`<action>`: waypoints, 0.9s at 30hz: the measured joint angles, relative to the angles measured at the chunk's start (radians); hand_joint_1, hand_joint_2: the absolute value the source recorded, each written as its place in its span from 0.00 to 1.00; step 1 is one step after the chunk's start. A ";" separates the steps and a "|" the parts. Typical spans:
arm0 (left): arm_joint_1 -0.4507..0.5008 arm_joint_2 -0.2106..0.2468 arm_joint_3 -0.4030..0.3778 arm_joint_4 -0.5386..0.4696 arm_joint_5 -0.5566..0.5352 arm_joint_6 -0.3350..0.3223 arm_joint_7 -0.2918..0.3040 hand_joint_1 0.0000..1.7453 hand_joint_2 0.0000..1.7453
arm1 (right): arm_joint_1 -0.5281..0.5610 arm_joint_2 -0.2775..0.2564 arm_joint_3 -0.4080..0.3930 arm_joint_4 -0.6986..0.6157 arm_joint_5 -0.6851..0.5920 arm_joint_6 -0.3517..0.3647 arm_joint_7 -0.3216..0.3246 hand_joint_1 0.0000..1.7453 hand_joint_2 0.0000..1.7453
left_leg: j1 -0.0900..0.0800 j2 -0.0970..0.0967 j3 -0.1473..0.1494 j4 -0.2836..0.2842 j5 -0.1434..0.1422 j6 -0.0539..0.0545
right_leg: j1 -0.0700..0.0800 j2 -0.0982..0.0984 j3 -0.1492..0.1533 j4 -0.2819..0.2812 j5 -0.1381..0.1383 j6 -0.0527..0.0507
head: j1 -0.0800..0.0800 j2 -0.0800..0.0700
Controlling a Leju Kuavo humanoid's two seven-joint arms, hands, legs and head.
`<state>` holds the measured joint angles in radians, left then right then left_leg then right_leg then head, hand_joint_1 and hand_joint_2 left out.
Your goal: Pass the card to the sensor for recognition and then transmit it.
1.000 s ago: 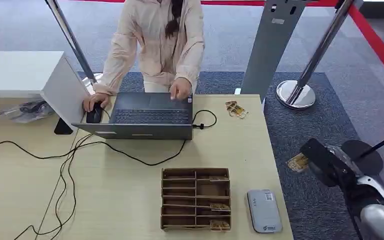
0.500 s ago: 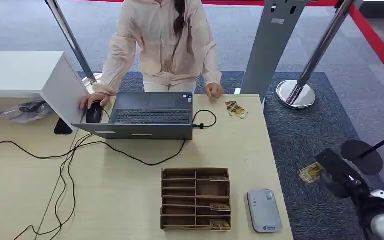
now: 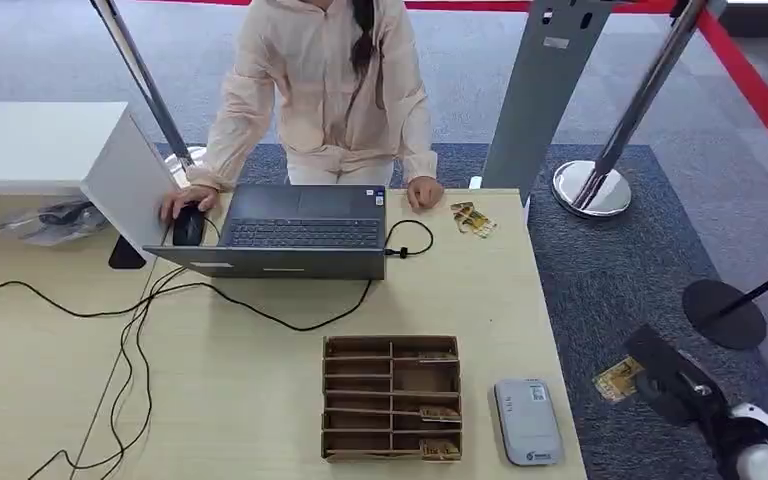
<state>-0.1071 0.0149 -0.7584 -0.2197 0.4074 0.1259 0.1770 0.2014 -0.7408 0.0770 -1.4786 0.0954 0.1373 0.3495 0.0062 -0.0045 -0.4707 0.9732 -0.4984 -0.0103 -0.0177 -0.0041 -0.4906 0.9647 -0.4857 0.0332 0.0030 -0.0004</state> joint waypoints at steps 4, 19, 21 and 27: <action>0.000 0.000 -0.002 0.000 0.002 0.000 0.002 0.00 0.00 | -0.014 0.015 0.023 0.037 -0.004 -0.007 -0.030 1.00 1.00 | 0.000 0.000 0.000 0.000 0.000 0.000 | 0.000 0.000 0.000 0.000 0.000 0.000 | 0.000 0.000; -0.002 0.009 -0.008 0.000 0.009 0.006 -0.005 0.00 0.00 | -0.084 0.058 0.112 0.130 -0.083 -0.024 -0.168 1.00 1.00 | 0.000 0.000 0.000 0.000 0.000 0.000 | 0.000 0.000 0.000 0.000 0.000 0.000 | 0.000 0.000; -0.002 0.009 -0.008 0.000 0.012 0.007 -0.007 0.00 0.00 | -0.094 0.061 0.116 0.131 -0.092 -0.024 -0.177 1.00 1.00 | 0.000 0.000 0.000 0.000 0.000 0.000 | 0.000 0.000 0.000 0.000 0.000 0.000 | 0.000 0.000; -0.002 0.011 -0.009 0.000 0.014 0.008 -0.011 0.00 0.00 | -0.120 0.062 0.120 0.123 -0.107 -0.024 -0.181 1.00 1.00 | 0.000 0.000 0.000 0.000 0.000 0.000 | 0.000 0.000 0.000 0.000 0.000 0.000 | 0.000 0.000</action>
<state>-0.1095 0.0256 -0.7671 -0.2197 0.4219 0.1335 0.1663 0.0812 -0.6790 0.1972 -1.3554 -0.0118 0.1129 0.1682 0.0062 -0.0046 -0.4707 0.9732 -0.4984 -0.0102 -0.0177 -0.0041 -0.4901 0.9649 -0.4854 0.0335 0.0031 -0.0004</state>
